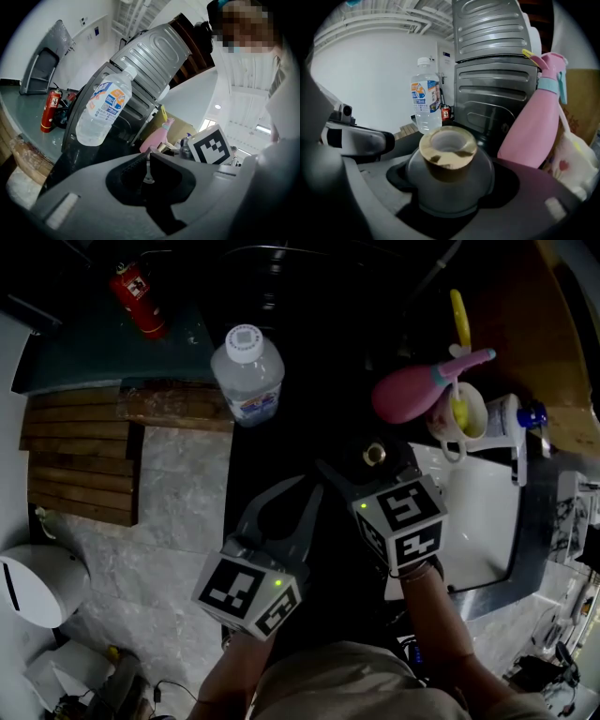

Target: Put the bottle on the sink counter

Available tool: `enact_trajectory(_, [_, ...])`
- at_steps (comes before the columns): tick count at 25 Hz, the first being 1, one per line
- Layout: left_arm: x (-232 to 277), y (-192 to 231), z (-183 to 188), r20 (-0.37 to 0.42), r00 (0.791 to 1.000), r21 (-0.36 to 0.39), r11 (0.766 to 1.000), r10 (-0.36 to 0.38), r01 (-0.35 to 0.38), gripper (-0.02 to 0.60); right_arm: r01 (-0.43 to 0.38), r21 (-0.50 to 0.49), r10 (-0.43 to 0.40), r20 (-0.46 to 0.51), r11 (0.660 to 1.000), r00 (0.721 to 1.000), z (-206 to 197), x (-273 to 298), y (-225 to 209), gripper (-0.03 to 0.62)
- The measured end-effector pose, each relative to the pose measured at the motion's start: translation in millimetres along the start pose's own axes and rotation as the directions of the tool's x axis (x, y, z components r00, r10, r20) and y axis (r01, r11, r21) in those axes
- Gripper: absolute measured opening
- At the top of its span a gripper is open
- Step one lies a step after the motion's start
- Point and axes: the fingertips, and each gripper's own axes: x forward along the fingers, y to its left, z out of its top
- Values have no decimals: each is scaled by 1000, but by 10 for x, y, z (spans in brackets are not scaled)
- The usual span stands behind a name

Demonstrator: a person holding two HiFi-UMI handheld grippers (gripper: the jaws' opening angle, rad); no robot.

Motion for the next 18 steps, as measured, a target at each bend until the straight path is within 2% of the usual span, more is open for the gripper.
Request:
enact_trajectory(13, [-88,-46,35,13,1000,15,1000,19,-20,8,25,-12,-25,54,1000,998,-8,-94,15,350])
enact_trajectory(18, [-142,-128,16,14,1000,36,999,28,-28,8,50,-52,-46,84,997,995,42,-244,-12,350])
